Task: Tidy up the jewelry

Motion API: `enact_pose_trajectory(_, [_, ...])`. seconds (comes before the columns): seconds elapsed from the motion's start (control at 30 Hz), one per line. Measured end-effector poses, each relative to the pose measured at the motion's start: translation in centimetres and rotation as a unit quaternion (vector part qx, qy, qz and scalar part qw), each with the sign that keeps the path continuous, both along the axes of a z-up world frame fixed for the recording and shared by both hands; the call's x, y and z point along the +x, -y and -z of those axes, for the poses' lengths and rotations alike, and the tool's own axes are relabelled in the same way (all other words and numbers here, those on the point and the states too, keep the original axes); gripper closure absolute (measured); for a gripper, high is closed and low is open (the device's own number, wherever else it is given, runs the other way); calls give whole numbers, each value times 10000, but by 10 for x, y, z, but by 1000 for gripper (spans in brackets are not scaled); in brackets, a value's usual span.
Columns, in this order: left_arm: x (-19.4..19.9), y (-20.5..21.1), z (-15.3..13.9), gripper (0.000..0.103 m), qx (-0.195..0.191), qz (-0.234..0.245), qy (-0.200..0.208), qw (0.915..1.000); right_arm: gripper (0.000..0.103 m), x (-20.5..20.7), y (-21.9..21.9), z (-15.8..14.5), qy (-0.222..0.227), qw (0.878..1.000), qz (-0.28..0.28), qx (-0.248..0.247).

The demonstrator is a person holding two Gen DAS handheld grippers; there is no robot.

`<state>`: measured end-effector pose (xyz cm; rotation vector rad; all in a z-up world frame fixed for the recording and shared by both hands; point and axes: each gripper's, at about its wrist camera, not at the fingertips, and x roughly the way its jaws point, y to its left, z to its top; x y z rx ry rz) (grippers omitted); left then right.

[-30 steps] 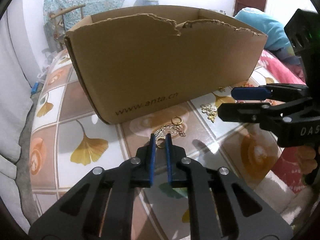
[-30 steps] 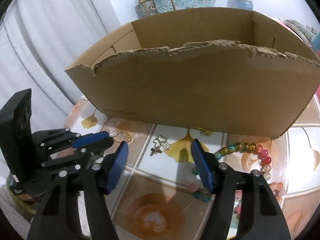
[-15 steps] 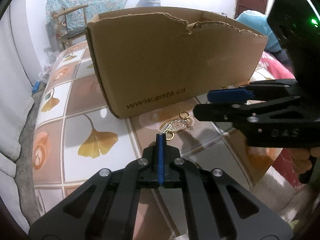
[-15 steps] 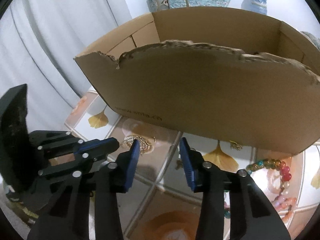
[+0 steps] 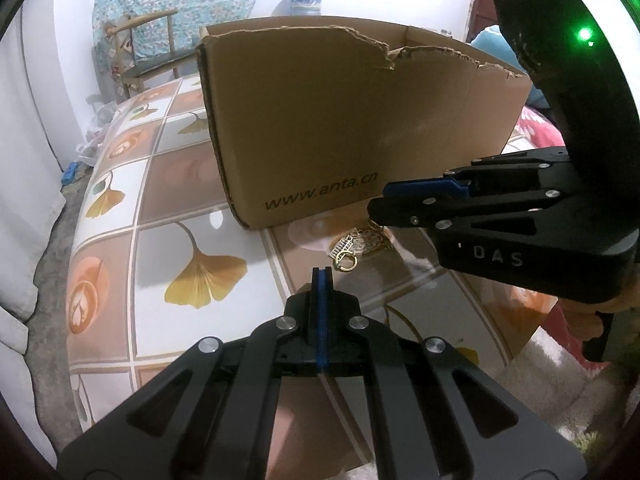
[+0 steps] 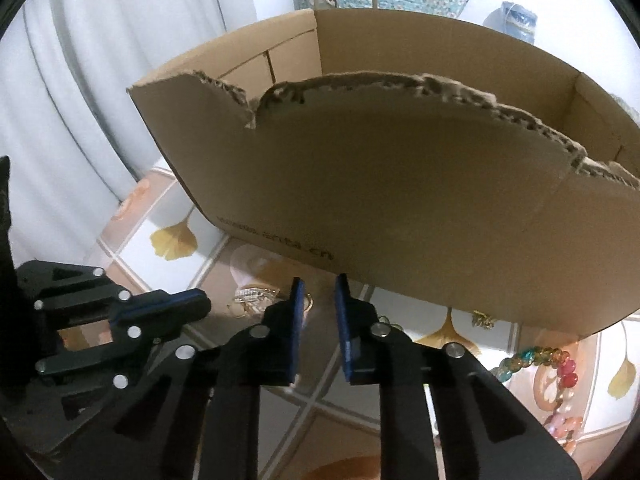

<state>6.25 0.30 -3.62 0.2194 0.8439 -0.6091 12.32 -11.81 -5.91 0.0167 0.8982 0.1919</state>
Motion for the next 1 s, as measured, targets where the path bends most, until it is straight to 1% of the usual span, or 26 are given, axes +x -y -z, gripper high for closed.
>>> enact_pose_trajectory(0.1, [0,0,0,103,-9,-14,0,10000,92,-1,-2,-1,-27,9999,-59,-105])
enact_pose_trajectory(0.27, [1,0,0,103,-26,-46,-2,10000,94,-6,-5,-3,-89,9996,-110,-227])
enact_pose_trajectory(0.57, [2,-5,-1,103,-165,-194,-33,9997,95,-20,-1,-3,-184,9996,-79,-222])
enact_pose_trajectory(0.73, [-4,0,-3,103,-174,-98,24,9998,95,-34,7,-2,-227,9996,-22,-162])
enact_pose_trajectory(0.87, [-7,8,-5,103,-152,-36,43,9999,95,-41,15,-1,-240,9997,53,-40])
enact_pose_trajectory(0.9, [-6,10,-5,102,-144,-68,41,9999,94,-43,18,-1,-233,9997,64,79])
enact_pose_trajectory(1.0, [-2,14,-6,96,-205,-201,-19,9996,94,-50,29,-2,-195,9988,130,421])
